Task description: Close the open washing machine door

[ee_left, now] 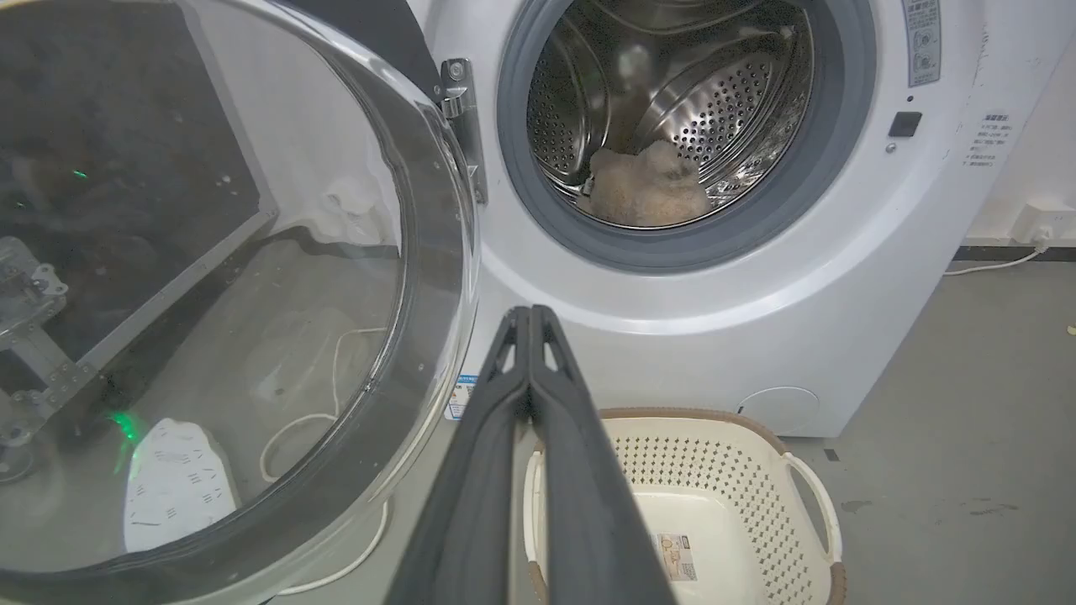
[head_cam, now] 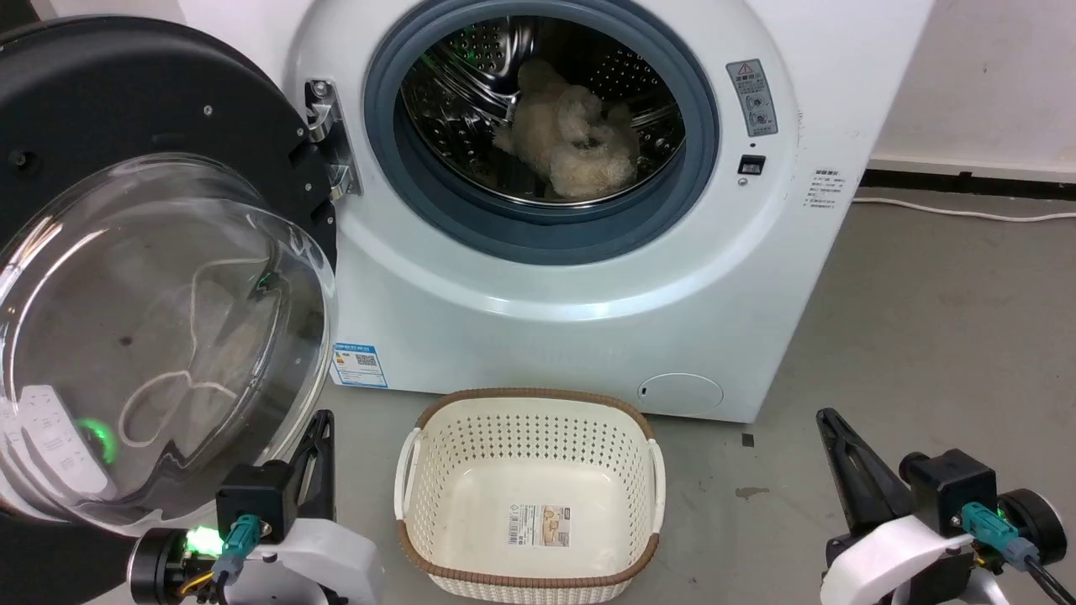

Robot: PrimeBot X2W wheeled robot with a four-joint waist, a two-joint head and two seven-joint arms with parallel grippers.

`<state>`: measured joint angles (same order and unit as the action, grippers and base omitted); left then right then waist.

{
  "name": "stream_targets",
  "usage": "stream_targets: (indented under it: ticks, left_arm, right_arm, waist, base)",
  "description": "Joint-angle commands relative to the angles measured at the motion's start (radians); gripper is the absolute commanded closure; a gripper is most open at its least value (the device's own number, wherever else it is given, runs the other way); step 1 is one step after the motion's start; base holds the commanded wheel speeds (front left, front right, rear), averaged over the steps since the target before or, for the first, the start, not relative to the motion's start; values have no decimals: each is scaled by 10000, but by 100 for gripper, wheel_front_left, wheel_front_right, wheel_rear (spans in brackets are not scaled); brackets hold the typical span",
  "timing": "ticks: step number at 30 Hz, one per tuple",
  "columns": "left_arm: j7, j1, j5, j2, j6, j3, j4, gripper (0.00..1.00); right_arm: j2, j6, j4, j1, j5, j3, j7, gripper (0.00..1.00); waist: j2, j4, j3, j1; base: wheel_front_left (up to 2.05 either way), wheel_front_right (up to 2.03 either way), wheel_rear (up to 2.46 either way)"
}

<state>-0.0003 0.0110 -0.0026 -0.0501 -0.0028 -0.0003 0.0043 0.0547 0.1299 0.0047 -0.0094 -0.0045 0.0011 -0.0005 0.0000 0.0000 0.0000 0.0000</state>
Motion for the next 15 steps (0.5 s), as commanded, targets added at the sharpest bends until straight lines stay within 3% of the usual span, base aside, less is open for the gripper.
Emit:
stream_targets:
  ticks: [1,8,9,15]
  left_arm:
    - [3,-110,26,-1,28,3,-43,100]
    - [3,-110,26,-1,28,3,-43,100]
    - [-1,1,-2,0,-2,-6,4,0]
    - [-99,14,14,-1,25,-86,6,0]
  right_arm:
    - [-45,8,-47,94,45,-11,5,100]
    - [-45,8,-47,94,45,-11,5,100]
    - [0,-2,6,0,0,0,0,0]
    - [18,-2,6,36,88,-38,-97,0]
  waist:
    - [0,0,0,0]
    - [0,0,0,0]
    - [0,0,0,0]
    - [0,1,5,0]
  base:
    - [0,0,0]
    - [0,0,0]
    - [0,0,0]
    - [0,0,0]
